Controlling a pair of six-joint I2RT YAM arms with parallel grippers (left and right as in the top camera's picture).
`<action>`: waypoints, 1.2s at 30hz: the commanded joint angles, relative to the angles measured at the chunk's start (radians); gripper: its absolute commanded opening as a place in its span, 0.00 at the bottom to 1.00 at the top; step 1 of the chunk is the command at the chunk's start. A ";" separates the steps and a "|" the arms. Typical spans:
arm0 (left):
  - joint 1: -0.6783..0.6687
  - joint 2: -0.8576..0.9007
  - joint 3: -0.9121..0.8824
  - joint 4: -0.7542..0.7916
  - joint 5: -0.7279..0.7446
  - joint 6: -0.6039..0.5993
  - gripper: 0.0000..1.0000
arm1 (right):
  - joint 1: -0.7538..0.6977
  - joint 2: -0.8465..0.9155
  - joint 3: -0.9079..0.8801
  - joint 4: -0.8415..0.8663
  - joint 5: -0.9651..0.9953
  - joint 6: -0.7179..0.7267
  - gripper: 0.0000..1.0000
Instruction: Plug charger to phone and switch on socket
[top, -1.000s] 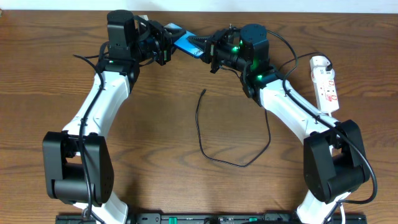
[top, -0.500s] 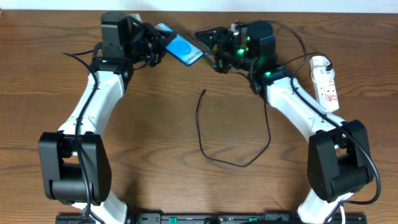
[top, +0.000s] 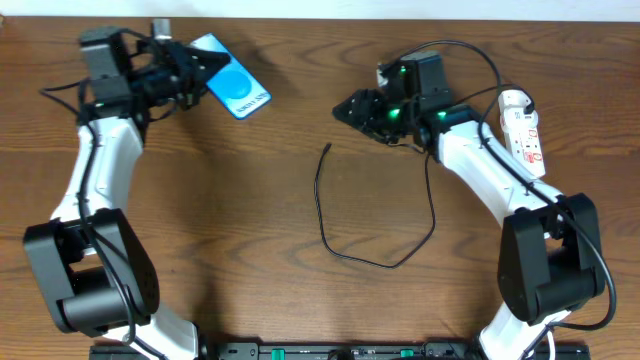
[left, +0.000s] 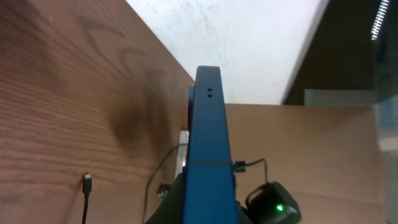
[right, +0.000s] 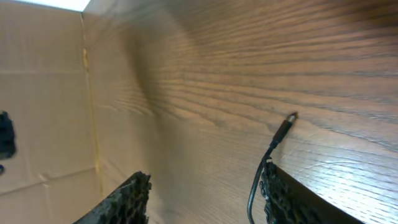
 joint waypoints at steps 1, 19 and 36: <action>0.066 -0.014 0.015 0.004 0.159 0.048 0.07 | 0.037 0.006 0.027 -0.013 0.061 -0.051 0.48; 0.098 -0.014 0.010 -0.127 0.113 0.141 0.07 | 0.075 0.336 0.266 -0.279 0.012 -0.042 0.30; 0.098 -0.014 0.009 -0.132 0.094 0.141 0.07 | 0.105 0.381 0.254 -0.280 0.045 0.019 0.28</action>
